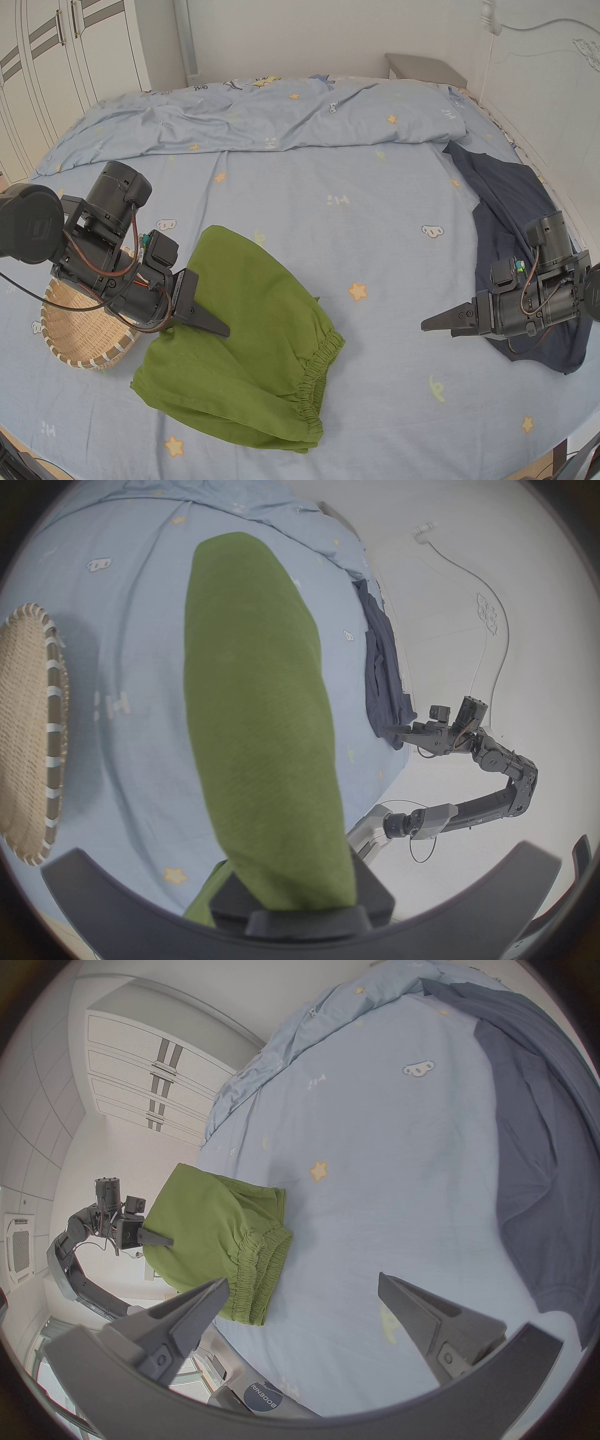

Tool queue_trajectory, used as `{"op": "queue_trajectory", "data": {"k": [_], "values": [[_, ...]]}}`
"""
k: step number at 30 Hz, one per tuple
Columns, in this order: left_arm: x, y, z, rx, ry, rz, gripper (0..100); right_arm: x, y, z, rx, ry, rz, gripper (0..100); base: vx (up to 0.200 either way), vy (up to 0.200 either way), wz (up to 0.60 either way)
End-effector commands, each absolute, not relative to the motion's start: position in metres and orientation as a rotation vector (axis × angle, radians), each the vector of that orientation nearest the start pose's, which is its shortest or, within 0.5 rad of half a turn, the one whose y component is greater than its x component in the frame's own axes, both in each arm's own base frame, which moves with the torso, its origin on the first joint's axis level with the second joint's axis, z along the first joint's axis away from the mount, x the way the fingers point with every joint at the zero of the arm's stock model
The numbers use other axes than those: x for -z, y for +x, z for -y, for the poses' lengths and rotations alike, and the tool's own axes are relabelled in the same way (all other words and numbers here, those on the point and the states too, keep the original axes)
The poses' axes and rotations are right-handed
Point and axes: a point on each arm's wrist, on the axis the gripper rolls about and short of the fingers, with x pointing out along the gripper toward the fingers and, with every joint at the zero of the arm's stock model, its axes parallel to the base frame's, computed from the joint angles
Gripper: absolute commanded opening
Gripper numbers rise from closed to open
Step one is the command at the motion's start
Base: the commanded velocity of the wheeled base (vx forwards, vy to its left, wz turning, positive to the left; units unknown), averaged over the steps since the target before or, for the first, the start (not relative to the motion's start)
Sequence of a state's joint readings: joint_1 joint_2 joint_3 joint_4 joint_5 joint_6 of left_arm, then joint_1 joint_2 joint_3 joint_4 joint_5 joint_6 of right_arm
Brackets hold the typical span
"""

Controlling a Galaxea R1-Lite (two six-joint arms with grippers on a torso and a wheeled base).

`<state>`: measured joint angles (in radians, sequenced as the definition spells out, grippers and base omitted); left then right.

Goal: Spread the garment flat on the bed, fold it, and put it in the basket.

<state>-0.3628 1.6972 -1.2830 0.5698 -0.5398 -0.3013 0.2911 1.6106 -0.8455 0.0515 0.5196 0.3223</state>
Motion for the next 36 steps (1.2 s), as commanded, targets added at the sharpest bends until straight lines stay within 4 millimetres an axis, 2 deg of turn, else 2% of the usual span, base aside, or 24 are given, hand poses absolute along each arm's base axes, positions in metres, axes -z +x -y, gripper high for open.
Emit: {"op": "queue_trajectory", "data": {"k": [1, 13, 17, 25, 27, 31, 36], "values": [[-0.216, 0.259, 0.111, 0.673, -0.346, -1.125, 0, -0.163, 0.243, -0.085, -0.628, 0.382, -0.943, 100, 0.000, 0.200, 0.00], [-0.213, 0.252, 0.123, 0.699, -0.311, -1.147, 0, -0.168, 0.240, -0.084, -0.633, 0.380, -0.923, 100, 0.000, 0.200, 0.00], [-0.213, 0.250, 0.124, 0.698, -0.299, -1.146, 0, -0.169, 0.238, -0.083, -0.635, 0.380, -0.918, 100, 0.000, 0.000, 0.00], [-0.243, 0.252, 0.138, 0.723, -0.188, -0.987, 0, -0.180, 0.230, -0.081, -0.643, 0.378, -0.877, 100, 0.000, 0.000, 0.00], [-0.254, 0.249, 0.136, 0.743, -0.169, -0.935, 0, -0.182, 0.228, -0.082, -0.650, 0.374, -0.870, 100, 0.000, 0.000, 0.00], [-0.265, 0.245, 0.134, 0.775, -0.122, -0.861, 0, -0.184, 0.227, -0.082, -0.649, 0.372, -0.865, 100, 0.000, 0.000, 0.00], [-0.282, 0.232, 0.123, 0.783, -0.104, -0.750, 0, -0.185, 0.226, -0.082, -0.649, 0.373, -0.859, 100, 0.000, 0.000, 0.00]]}}
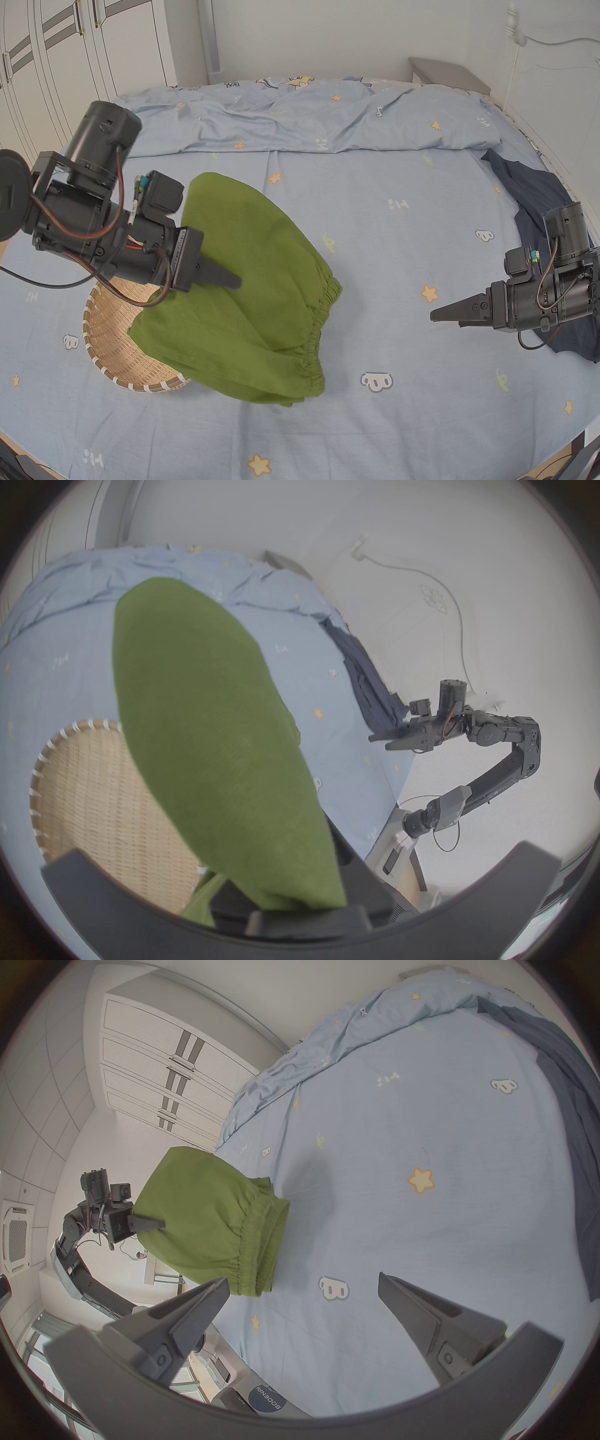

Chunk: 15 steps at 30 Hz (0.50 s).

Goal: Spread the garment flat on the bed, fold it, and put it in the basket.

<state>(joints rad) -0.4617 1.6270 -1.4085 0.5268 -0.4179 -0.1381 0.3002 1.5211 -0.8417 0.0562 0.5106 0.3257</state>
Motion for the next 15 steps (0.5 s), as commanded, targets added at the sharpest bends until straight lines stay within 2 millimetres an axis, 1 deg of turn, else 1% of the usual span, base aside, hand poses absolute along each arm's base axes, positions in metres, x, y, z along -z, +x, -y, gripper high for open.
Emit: {"op": "queue_trajectory", "data": {"k": [1, 2, 6, 7, 8, 12, 14, 15], "values": [[-0.282, 0.232, 0.123, 0.783, -0.104, -0.750, 0, -0.185, 0.226, -0.082, -0.649, 0.373, -0.859, 100, 0.000, 0.000, 0.00], [-0.291, 0.224, 0.112, 0.756, -0.110, -0.682, 0, -0.185, 0.226, -0.082, -0.649, 0.373, -0.859, 100, 0.000, 0.000, 0.00], [-0.305, 0.211, 0.094, 0.704, -0.119, -0.531, 0, -0.186, 0.226, -0.081, -0.645, 0.374, -0.854, 100, 0.000, 0.000, 0.00], [-0.306, 0.211, 0.093, 0.703, -0.120, -0.520, 0, -0.186, 0.226, -0.081, -0.645, 0.374, -0.854, 100, 0.000, 0.000, 0.00], [-0.309, 0.208, 0.087, 0.690, -0.127, -0.475, 0, -0.187, 0.225, -0.080, -0.645, 0.375, -0.850, 100, 0.000, 0.000, 0.00], [-0.315, 0.213, 0.071, 0.625, -0.146, -0.361, 0, -0.189, 0.224, -0.079, -0.646, 0.376, -0.840, 100, 0.000, 0.000, 0.00], [-0.315, 0.218, 0.063, 0.592, -0.153, -0.338, 0, -0.190, 0.223, -0.079, -0.646, 0.375, -0.835, 100, 0.000, 0.000, 0.00], [-0.315, 0.218, 0.063, 0.592, -0.153, -0.338, 0, -0.190, 0.223, -0.079, -0.646, 0.375, -0.835, 100, 0.000, 0.000, 0.00]]}}
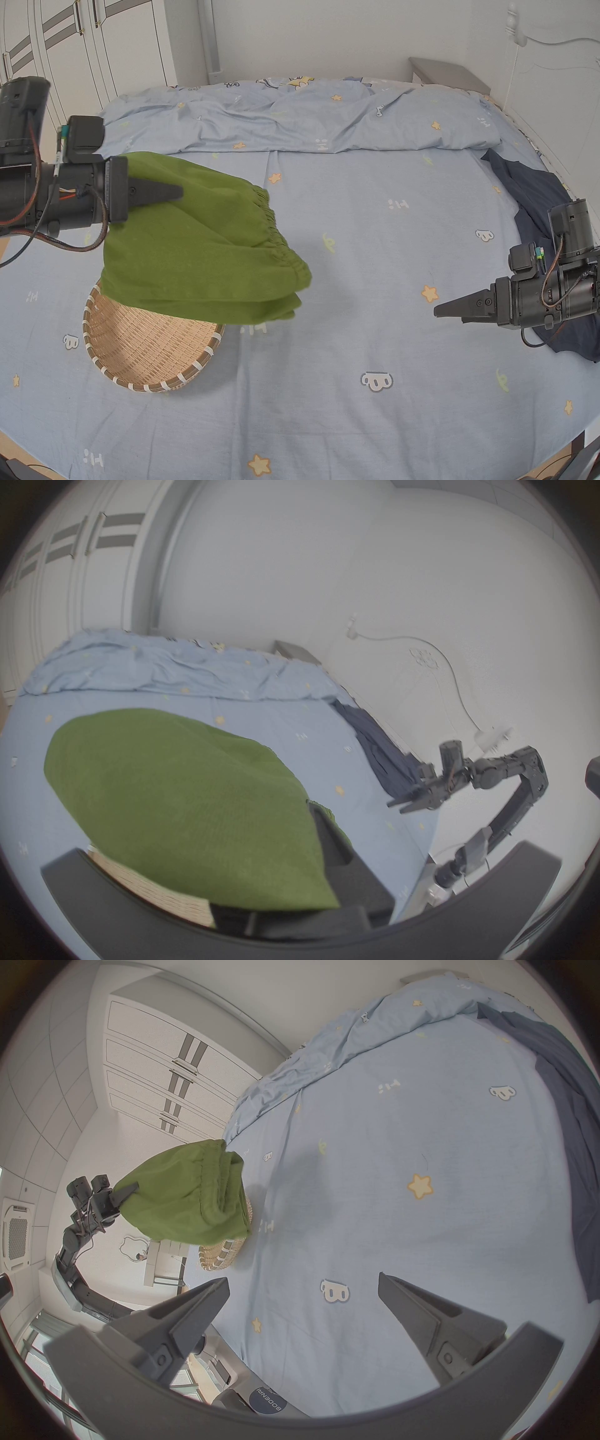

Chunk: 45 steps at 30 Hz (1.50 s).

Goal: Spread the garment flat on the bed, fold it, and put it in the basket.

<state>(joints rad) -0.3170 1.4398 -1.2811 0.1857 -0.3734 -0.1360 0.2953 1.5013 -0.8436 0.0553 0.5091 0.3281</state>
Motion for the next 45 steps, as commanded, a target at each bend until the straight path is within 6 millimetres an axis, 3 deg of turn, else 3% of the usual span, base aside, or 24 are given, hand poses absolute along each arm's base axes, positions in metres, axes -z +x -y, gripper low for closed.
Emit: {"op": "queue_trajectory", "data": {"k": [1, 7, 12, 22, 29, 37, 38, 45], "values": [[-0.316, 0.221, 0.056, 0.564, -0.159, -0.329, 0, -0.191, 0.223, -0.079, -0.648, 0.375, -0.834, 100, 0.000, 0.000, 0.00], [-0.310, 0.228, 0.042, 0.502, -0.175, -0.351, 0, -0.191, 0.223, -0.078, -0.645, 0.375, -0.833, 100, 0.000, 0.000, 0.00], [-0.290, 0.233, 0.028, 0.432, -0.201, -0.419, 0, -0.190, 0.223, -0.078, -0.646, 0.376, -0.835, 100, 0.000, 0.000, 0.00], [-0.220, 0.248, -0.006, 0.214, -0.433, -0.709, 0, -0.196, 0.213, -0.080, -0.677, 0.370, -0.824, 100, 0.000, 0.000, 0.00], [-0.212, 0.248, -0.012, 0.141, -0.517, -0.864, 0, -0.194, 0.211, -0.086, -0.699, 0.361, -0.844, 100, 0.000, 0.000, 0.00], [-0.178, 0.284, -0.017, 0.081, -0.561, -1.083, 0, -0.193, 0.210, -0.087, -0.698, 0.358, -0.847, 100, 0.000, 0.000, 0.00], [-0.166, 0.295, -0.019, 0.070, -0.568, -1.125, 0, -0.193, 0.211, -0.087, -0.696, 0.358, -0.848, 100, 0.000, 0.000, 0.00], [-0.141, 0.312, -0.018, 0.061, -0.575, -1.195, 0, -0.192, 0.211, -0.087, -0.693, 0.357, -0.851, 100, 0.000, 0.000, 0.00]]}}
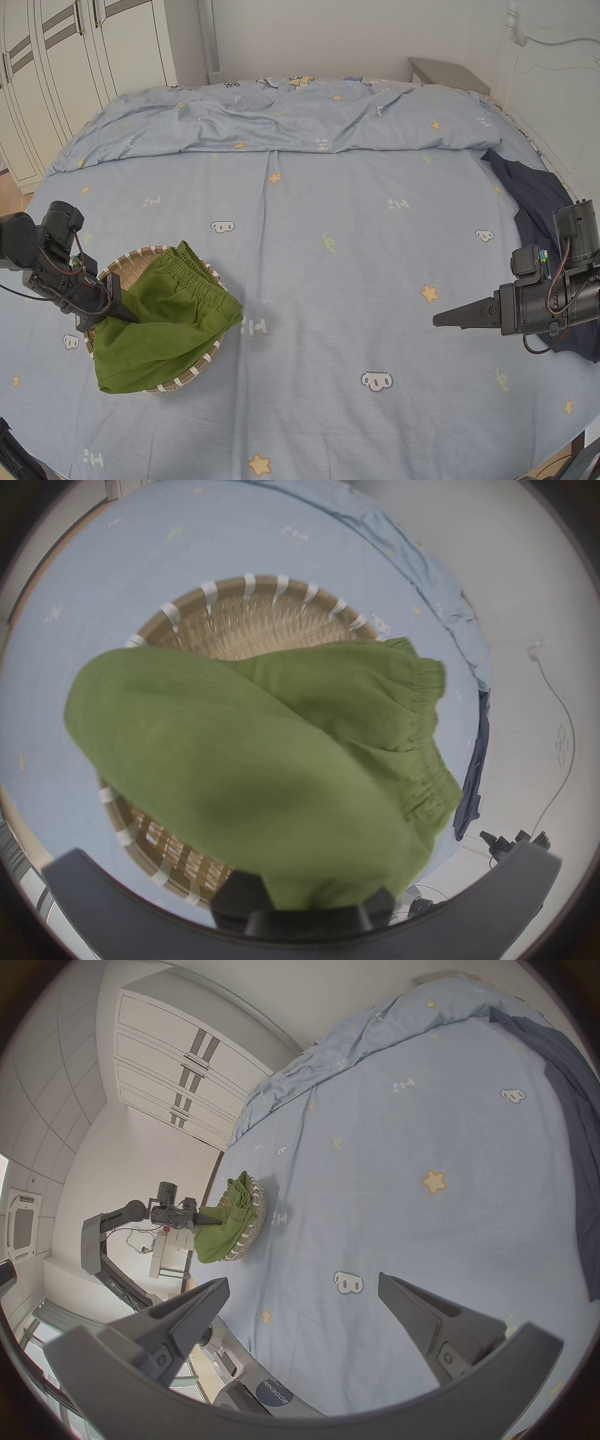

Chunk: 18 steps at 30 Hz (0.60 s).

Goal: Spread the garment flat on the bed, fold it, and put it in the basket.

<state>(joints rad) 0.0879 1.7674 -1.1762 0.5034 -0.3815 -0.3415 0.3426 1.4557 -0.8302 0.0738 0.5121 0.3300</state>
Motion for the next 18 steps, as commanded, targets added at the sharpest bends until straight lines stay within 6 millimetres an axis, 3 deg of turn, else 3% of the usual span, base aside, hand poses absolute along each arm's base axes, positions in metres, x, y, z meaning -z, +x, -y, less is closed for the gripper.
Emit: {"op": "queue_trajectory", "data": {"k": [1, 8, 9, 15, 18], "values": [[-0.140, 0.313, -0.018, 0.062, -0.575, -1.199, 0, -0.192, 0.211, -0.087, -0.693, 0.357, -0.851, 100, 0.000, 0.000, 0.00], [-0.143, 0.315, -0.016, 0.065, -0.576, -1.195, 0, -0.192, 0.211, -0.087, -0.694, 0.356, -0.852, 100, 0.000, 0.000, 0.00], [-0.143, 0.315, -0.016, 0.065, -0.575, -1.193, 100, -0.192, 0.211, -0.087, -0.692, 0.357, -0.852, 100, 0.000, 0.000, 0.00], [-0.170, 0.299, -0.015, 0.083, -0.564, -1.118, 100, -0.191, 0.211, -0.087, -0.692, 0.357, -0.854, 100, 0.000, 0.000, 0.00], [-0.192, 0.282, -0.014, 0.084, -0.546, -1.073, 100, -0.192, 0.211, -0.087, -0.692, 0.357, -0.849, 100, 0.000, 0.000, 0.00]]}}
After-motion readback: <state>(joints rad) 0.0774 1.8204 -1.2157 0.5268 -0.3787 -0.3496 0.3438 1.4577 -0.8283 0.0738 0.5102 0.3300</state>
